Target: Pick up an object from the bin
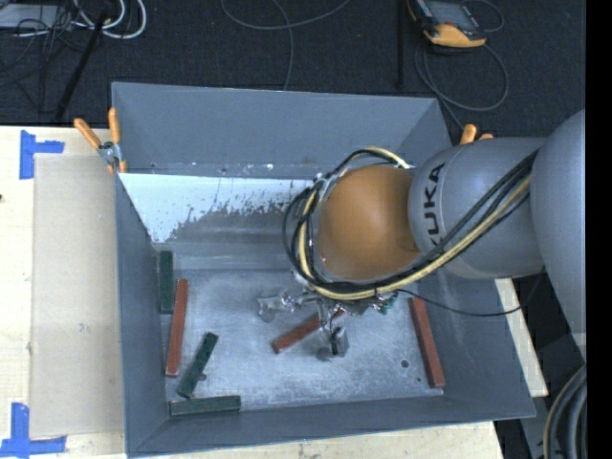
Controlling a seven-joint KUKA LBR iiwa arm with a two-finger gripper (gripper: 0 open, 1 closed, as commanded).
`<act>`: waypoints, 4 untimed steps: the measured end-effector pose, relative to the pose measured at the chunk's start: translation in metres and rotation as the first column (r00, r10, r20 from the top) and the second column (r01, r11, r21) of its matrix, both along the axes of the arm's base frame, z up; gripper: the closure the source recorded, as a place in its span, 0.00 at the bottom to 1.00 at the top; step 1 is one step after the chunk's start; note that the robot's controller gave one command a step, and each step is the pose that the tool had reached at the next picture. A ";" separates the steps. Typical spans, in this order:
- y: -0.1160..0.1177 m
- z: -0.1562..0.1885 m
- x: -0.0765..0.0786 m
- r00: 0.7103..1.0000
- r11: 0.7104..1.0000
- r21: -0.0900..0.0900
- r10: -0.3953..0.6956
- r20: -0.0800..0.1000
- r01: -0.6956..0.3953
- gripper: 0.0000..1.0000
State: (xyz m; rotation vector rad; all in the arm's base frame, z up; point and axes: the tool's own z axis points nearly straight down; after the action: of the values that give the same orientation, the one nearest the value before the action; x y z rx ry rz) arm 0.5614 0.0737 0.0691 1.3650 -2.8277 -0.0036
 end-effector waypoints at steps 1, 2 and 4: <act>-0.001 0.000 0.000 1.000 1.000 0.000 -0.005 0.000 0.005 1.00; -0.001 0.000 0.000 1.000 1.000 0.000 -0.006 0.000 0.006 0.00; -0.005 0.119 0.003 0.998 0.998 0.001 -0.059 0.011 0.059 1.00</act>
Offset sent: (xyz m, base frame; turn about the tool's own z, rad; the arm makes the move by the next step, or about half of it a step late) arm 0.0000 0.0000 0.0000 0.0000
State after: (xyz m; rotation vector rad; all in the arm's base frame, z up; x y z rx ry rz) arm 0.5646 0.0689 0.1882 1.2853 -2.8758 0.0030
